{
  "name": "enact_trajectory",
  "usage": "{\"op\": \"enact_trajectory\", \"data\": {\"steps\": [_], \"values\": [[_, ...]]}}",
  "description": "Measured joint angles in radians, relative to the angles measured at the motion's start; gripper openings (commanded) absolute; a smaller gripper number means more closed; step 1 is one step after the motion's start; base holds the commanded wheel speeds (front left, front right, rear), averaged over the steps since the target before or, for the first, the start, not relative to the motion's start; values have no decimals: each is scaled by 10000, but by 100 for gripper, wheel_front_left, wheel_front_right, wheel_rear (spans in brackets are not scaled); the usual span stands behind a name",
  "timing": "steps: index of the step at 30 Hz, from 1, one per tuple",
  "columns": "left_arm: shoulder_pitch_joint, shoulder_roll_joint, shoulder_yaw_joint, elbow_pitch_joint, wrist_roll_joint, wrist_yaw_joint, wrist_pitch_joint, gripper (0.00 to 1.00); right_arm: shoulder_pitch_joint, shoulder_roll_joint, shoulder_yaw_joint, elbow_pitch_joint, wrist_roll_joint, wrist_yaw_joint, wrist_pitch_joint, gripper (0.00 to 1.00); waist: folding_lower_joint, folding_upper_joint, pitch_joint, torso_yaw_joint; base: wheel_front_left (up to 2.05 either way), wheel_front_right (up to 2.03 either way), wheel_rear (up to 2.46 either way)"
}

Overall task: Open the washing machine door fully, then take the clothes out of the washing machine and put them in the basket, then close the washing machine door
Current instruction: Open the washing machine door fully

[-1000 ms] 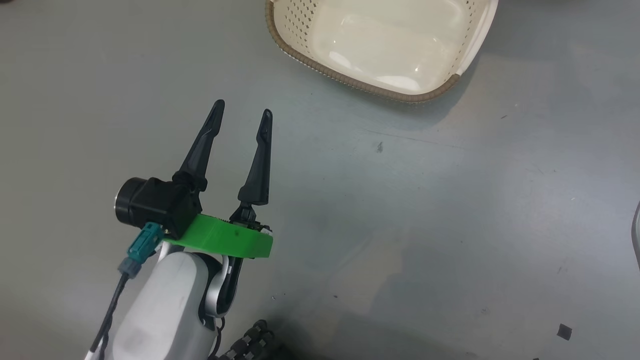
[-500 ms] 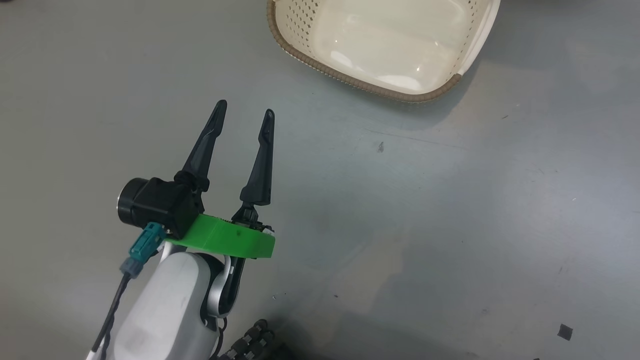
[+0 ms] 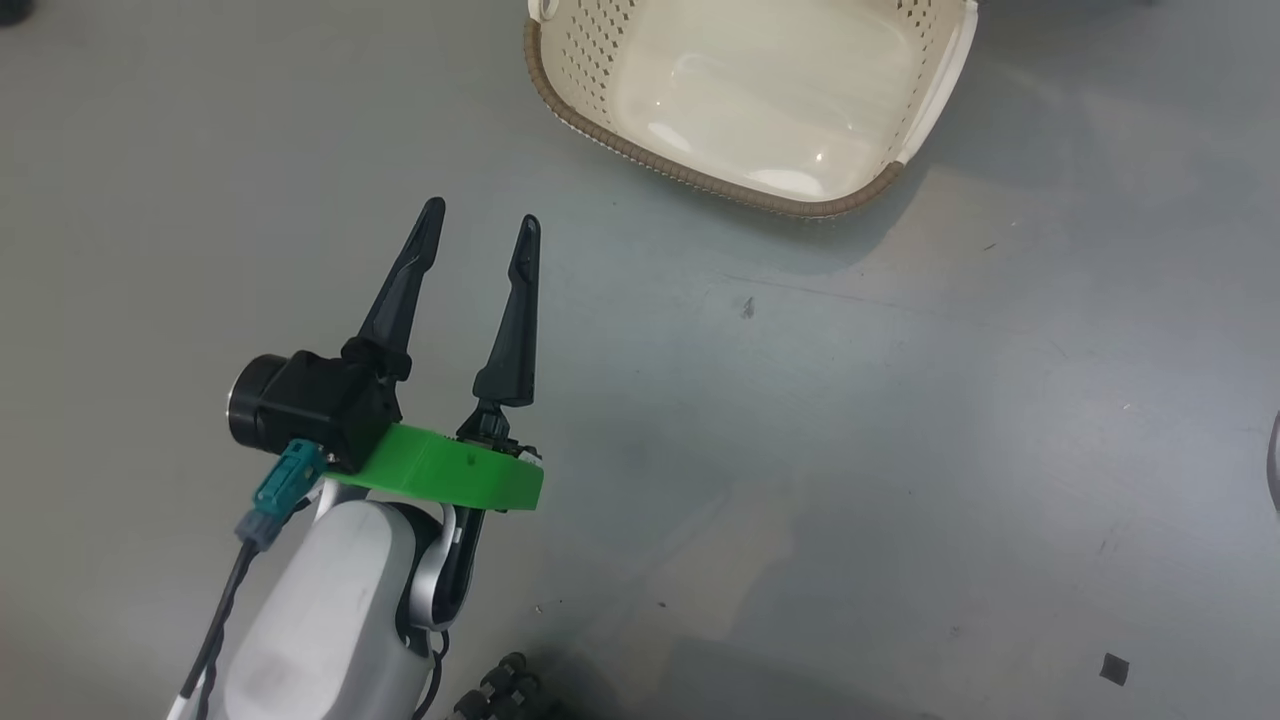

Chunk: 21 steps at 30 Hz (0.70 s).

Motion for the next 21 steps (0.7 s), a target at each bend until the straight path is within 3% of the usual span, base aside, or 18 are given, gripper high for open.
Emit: {"op": "enact_trajectory", "data": {"steps": [21], "values": [[17, 0, 268, 293, 328, 0, 0, 100, 1425, 278, 25, 744, 585, 631, 602, 0, 0, 0, -994, -360, 0, 0, 0]]}}
